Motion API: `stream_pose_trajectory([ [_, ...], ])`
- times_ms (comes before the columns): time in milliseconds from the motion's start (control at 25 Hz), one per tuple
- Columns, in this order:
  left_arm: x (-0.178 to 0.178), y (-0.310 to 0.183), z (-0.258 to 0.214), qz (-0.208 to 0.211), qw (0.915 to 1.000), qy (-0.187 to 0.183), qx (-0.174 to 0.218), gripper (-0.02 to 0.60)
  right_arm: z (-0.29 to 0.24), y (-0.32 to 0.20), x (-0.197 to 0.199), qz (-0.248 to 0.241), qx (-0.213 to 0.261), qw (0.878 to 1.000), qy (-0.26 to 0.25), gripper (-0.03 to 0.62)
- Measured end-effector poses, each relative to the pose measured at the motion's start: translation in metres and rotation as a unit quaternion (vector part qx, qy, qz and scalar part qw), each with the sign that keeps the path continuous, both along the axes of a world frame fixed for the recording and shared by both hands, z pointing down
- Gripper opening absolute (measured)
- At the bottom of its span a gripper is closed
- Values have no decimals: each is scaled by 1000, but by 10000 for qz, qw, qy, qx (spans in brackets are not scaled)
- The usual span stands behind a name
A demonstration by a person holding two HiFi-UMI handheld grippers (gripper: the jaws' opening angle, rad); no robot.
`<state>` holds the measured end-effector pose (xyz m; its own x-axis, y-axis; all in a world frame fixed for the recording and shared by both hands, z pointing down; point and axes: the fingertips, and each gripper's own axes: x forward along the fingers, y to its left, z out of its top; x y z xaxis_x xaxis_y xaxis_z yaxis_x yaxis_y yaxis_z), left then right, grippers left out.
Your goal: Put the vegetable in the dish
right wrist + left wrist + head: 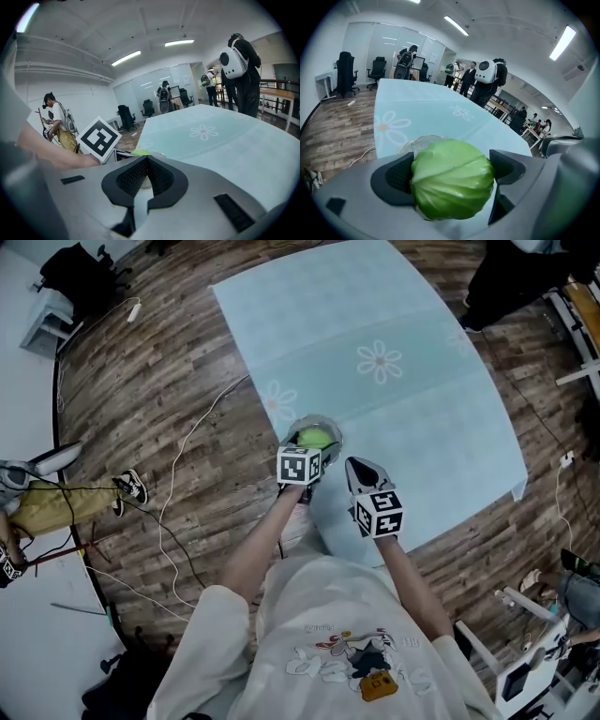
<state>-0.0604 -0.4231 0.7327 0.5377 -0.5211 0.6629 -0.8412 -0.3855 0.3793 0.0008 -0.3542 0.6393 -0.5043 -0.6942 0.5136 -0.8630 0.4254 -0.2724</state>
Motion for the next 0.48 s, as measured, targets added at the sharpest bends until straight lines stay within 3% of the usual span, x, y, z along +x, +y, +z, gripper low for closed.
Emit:
stream_pose_trajectory([
  [480, 2, -17, 45, -69, 9957, -892, -225, 515, 10, 8, -7, -53, -213, 9998, 0, 20],
])
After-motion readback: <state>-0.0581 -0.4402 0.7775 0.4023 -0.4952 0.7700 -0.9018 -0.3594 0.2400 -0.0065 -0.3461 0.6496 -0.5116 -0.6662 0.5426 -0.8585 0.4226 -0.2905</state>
